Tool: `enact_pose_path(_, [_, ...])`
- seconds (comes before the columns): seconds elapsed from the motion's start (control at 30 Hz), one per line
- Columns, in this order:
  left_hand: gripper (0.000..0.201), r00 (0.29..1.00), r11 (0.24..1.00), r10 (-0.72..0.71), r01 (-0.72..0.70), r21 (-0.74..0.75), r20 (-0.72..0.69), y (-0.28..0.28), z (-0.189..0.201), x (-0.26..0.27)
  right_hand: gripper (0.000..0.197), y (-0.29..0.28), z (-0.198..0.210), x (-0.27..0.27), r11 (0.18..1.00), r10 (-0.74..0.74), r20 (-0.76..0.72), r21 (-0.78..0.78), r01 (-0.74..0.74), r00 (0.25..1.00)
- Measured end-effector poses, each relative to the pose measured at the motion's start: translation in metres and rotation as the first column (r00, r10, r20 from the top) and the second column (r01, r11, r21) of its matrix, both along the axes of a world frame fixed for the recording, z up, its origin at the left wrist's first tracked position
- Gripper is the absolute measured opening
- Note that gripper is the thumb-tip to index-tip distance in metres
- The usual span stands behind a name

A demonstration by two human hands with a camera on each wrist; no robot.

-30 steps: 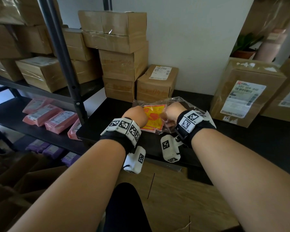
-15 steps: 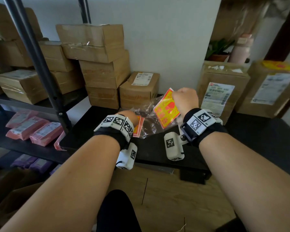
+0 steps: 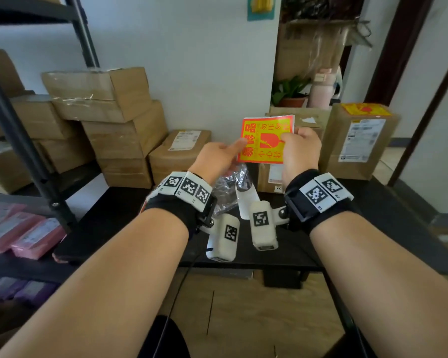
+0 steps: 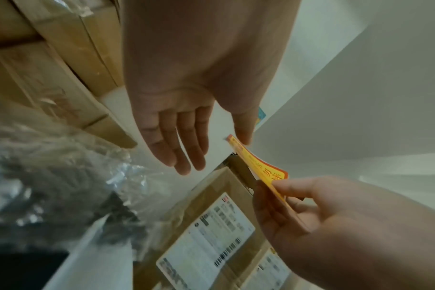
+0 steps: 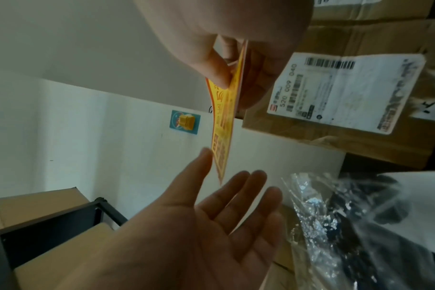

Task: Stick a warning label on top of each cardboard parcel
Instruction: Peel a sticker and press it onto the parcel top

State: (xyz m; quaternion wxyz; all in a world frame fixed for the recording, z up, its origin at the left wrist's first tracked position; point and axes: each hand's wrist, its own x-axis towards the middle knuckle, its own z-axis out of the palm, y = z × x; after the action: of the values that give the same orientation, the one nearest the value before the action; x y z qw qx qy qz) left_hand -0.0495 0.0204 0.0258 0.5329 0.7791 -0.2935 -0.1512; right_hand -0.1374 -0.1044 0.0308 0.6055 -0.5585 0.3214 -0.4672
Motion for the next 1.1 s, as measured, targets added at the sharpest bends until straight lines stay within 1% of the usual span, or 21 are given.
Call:
enact_pose_path(0.1, [0.027,0.997,0.997,-0.068,0.067,-0.048,-0.024,-0.011,-0.005,-0.01,0.015,-0.01,-0.006,-0.012,1.0,0.009,-0.005,-0.017,-0.009,1.0])
enact_pose_path(0.2, [0.016,0.995,0.994,-0.065,0.058,-0.087,-0.081,-0.018,-0.009,-0.015,0.02,-0.017,-0.014,-0.025,0.997,0.068,-0.024,-0.027,-0.069,0.997])
enact_pose_path(0.27, [0.015,0.992,0.994,-0.083,0.075,-0.084,-0.095,-0.021,-0.009,-0.017,0.024,-0.022,-0.017,-0.032,0.994,0.073,-0.065,-0.077,-0.078,0.995])
enact_pose_path(0.4, [0.022,0.978,0.99,-0.131,0.121,-0.071,-0.161,-0.022,-0.01,-0.02,0.028,-0.032,-0.023,-0.042,0.984,-0.013,-0.13,-0.18,-0.01,0.991])
enact_pose_path(0.5, [0.02,0.98,0.992,-0.111,0.099,-0.075,-0.166,-0.025,-0.013,-0.023,0.037,-0.037,-0.028,-0.047,0.963,-0.051,-0.212,-0.27,-0.008,0.976])
enact_pose_path(0.53, [0.019,0.982,0.993,-0.097,0.085,-0.081,-0.163,-0.026,-0.013,-0.024,0.041,-0.037,-0.03,-0.049,0.944,-0.08,-0.24,-0.329,-0.004,0.967])
enact_pose_path(0.6, [0.018,0.98,0.992,-0.087,0.067,-0.111,-0.181,-0.028,-0.014,-0.026,0.043,-0.034,-0.033,-0.053,0.874,-0.164,-0.307,-0.485,-0.006,0.937])
enact_pose_path(0.7, [0.015,0.974,0.989,-0.094,0.067,-0.133,-0.204,-0.031,-0.015,-0.032,0.039,-0.028,-0.038,-0.059,0.699,-0.321,-0.399,-0.711,-0.069,0.859])
enact_pose_path(0.73, [0.015,0.972,0.988,-0.098,0.07,-0.134,-0.213,-0.032,-0.016,-0.034,0.036,-0.026,-0.04,-0.062,0.643,-0.366,-0.406,-0.761,-0.088,0.838])
enact_pose_path(0.77, [0.016,0.968,0.988,-0.104,0.074,-0.138,-0.227,-0.033,-0.017,-0.037,0.029,-0.024,-0.041,-0.063,0.606,-0.385,-0.412,-0.788,-0.111,0.826])
enact_pose_path(0.8, [0.016,0.962,0.986,-0.114,0.078,-0.148,-0.249,-0.033,-0.017,-0.039,0.021,-0.022,-0.043,-0.064,0.594,-0.376,-0.432,-0.792,-0.145,0.82])
enact_pose_path(0.83, [0.016,0.951,0.982,-0.128,0.082,-0.169,-0.28,-0.033,-0.017,-0.042,0.014,-0.022,-0.044,-0.065,0.601,-0.342,-0.464,-0.777,-0.189,0.817])
enact_pose_path(0.87, [0.016,0.94,0.977,-0.146,0.087,-0.196,-0.31,-0.033,-0.017,-0.045,0.011,-0.021,-0.046,-0.066,0.619,-0.298,-0.496,-0.751,-0.23,0.815])
enact_pose_path(0.97, [0.018,0.903,0.958,-0.201,0.1,-0.27,-0.379,-0.032,-0.015,-0.051,0.012,-0.021,-0.05,-0.067,0.659,-0.225,-0.526,-0.702,-0.27,0.82])
enact_pose_path(1.1, [0.022,0.872,0.949,-0.256,0.144,-0.28,-0.418,-0.033,-0.015,-0.057,0.012,-0.02,-0.053,-0.069,0.651,-0.207,-0.537,-0.7,-0.295,0.818])
